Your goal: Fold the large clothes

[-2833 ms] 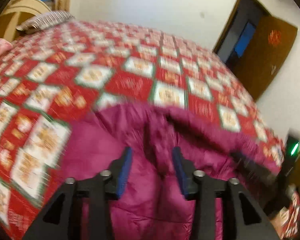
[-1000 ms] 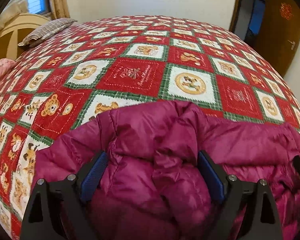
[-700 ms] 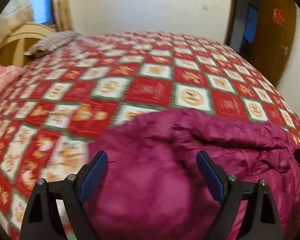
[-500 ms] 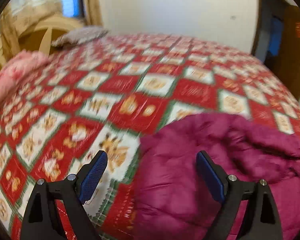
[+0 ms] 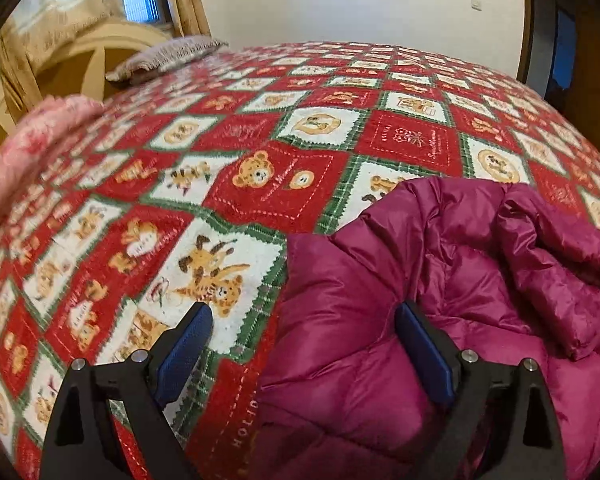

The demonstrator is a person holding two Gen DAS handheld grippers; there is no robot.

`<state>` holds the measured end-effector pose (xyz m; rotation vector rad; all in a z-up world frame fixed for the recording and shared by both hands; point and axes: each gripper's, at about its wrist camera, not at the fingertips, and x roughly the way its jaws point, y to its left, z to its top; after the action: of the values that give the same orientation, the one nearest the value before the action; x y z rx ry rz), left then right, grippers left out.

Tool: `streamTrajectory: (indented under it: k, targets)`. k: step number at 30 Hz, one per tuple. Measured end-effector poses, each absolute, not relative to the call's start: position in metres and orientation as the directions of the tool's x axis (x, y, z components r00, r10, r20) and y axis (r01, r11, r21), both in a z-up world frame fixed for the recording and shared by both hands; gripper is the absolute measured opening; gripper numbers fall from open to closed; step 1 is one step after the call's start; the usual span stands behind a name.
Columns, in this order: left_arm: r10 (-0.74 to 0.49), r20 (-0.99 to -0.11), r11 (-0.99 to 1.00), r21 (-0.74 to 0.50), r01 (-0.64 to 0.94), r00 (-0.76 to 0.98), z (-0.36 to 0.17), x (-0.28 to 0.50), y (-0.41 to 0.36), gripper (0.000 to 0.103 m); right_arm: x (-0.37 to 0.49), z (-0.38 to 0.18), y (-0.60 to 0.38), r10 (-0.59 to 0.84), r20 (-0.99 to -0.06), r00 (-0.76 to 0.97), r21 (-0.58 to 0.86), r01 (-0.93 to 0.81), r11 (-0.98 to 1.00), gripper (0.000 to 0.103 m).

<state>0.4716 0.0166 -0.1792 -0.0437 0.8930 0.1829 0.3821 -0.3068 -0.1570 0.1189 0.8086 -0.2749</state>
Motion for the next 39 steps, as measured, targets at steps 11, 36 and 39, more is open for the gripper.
streamTrajectory:
  k: [11,36,39]
  targets:
    - [-0.115,-0.714,0.992,-0.121,0.040,0.691,-0.112,0.367,0.036,0.093,0.253,-0.090,-0.276,-0.130,-0.637,0.760,0.026,0.189,0.982,0.083]
    - [-0.044,-0.773,0.993,0.036,0.114,0.633,-0.167,0.230,0.008,0.093,0.121,-0.159,-0.256,-0.149,-0.727,0.670,0.019,0.237,0.971,0.085]
    - [-0.081,-0.739,0.988,0.030,0.152,0.669,-0.149,0.206,0.020,0.093,0.094,-0.140,-0.252,-0.189,-0.683,0.706,-0.045,0.218,0.975,0.085]
